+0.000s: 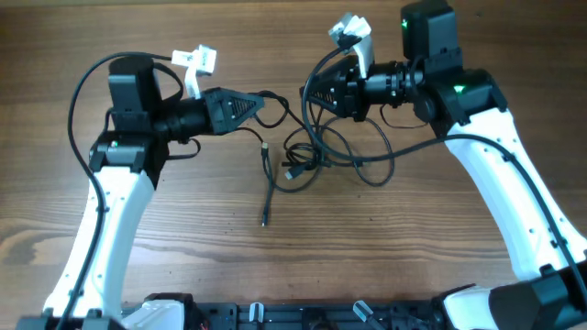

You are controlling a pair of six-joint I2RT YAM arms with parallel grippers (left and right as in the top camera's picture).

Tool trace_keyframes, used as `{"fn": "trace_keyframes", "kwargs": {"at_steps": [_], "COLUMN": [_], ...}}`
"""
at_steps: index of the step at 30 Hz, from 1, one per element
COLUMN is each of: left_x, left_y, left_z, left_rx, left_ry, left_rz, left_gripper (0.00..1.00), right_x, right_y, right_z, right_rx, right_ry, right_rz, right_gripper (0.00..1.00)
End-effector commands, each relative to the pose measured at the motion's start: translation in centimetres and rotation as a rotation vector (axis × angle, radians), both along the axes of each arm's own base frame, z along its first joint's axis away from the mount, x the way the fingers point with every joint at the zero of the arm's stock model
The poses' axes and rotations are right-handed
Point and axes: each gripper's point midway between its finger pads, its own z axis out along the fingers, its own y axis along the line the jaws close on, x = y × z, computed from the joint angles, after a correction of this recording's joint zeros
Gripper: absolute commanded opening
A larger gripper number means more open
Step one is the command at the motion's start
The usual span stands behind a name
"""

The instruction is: Untangle cables

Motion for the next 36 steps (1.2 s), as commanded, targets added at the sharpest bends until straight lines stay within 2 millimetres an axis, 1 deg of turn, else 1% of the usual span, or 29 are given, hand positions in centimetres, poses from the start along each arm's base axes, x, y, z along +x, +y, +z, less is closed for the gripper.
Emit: {"fn": "trace_keyframes", "kwargs": {"at_steps": [1,9,13,16,19,23,26,30,33,34,36], "left_x": [-0.1,-0.1,0.0,0.1,0.0,0.0,-0.2,-0.3,-0.3,-0.3,-0.3], "left_y": [-0.2,-0.2,0.1,0.1,0.1,0.1,0.0,-0.1,-0.1,-0.1,-0.1], "left_z": [0.4,0.5,0.5,0.5,0.5,0.5,0.7,0.7,0.7,0.7,0.7], "left_rx": [-0.036,-0.088,-0.132,-0.164,-0.188,-0.207,-0.213,-0.217,-0.222,-0.222,-0.222], "left_ry": [-0.019,0.111,0.222,0.299,0.359,0.405,0.410,0.411,0.424,0.424,0.424], "left_rz": [-0.062,-0.022,0.018,0.042,0.059,0.069,0.057,0.050,0.053,0.053,0.053], "left_gripper": [0.04,0.04,0.04,0.04,0.04,0.05,0.06,0.08,0.11,0.11,0.10], "right_x": [-0.9,-0.5,0.2,0.0,-0.4,0.3,0.3,0.8,1.6,1.9,2.1], "right_y": [1.1,2.7,2.5,2.7,3.5,4.3,5.0,5.4,5.1,5.1,5.2], "right_z": [0.0,-2.0,-3.4,-4.3,-5.0,-6.4,-7.0,-6.7,-6.7,-6.7,-6.8], "right_rx": [-0.017,-0.165,-0.236,-0.267,-0.293,-0.365,-0.388,-0.386,-0.405,-0.412,-0.409], "right_ry": [-0.021,-0.085,-0.111,-0.148,-0.206,-0.244,-0.278,-0.305,-0.326,-0.333,-0.336], "right_rz": [0.032,-0.044,-0.086,-0.044,0.013,-0.017,0.000,-0.018,-0.051,-0.064,-0.064], "right_gripper": [0.33,0.44,0.49,0.51,0.52,0.52,0.51,0.47,0.40,0.35,0.31]}}
